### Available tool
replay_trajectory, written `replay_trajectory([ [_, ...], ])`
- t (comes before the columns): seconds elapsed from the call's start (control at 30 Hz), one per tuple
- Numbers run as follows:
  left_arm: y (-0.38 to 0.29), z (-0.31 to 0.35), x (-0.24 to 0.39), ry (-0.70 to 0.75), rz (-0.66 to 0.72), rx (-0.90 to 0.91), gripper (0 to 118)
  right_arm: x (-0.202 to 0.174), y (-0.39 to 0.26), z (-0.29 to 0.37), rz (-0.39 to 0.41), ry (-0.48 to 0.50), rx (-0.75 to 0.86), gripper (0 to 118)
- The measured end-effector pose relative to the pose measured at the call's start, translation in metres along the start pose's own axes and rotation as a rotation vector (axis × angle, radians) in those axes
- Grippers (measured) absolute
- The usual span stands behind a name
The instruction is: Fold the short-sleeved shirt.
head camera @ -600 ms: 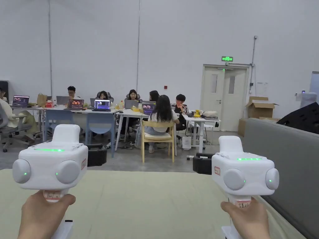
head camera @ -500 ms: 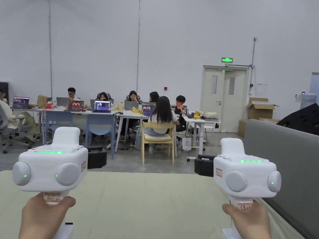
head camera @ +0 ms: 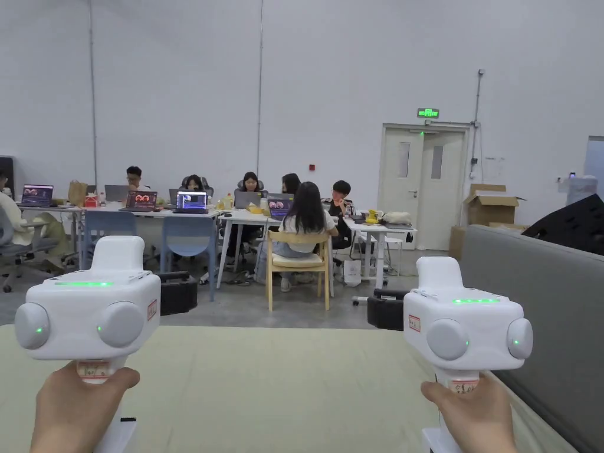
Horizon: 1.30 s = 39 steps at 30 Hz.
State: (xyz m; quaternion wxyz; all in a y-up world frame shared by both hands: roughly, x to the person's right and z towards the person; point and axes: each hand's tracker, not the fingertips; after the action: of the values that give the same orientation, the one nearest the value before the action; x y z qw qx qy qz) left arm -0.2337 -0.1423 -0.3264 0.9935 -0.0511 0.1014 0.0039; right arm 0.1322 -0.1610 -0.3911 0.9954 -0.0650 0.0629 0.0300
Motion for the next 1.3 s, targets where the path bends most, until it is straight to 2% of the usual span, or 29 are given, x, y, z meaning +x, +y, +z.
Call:
replay_trajectory([
  [1.3, -0.012, -0.021, 0.0, -0.051, -0.019, -0.033, 118, 0.001, -0.01, -0.001, 0.009, 0.016, -0.02, 118],
])
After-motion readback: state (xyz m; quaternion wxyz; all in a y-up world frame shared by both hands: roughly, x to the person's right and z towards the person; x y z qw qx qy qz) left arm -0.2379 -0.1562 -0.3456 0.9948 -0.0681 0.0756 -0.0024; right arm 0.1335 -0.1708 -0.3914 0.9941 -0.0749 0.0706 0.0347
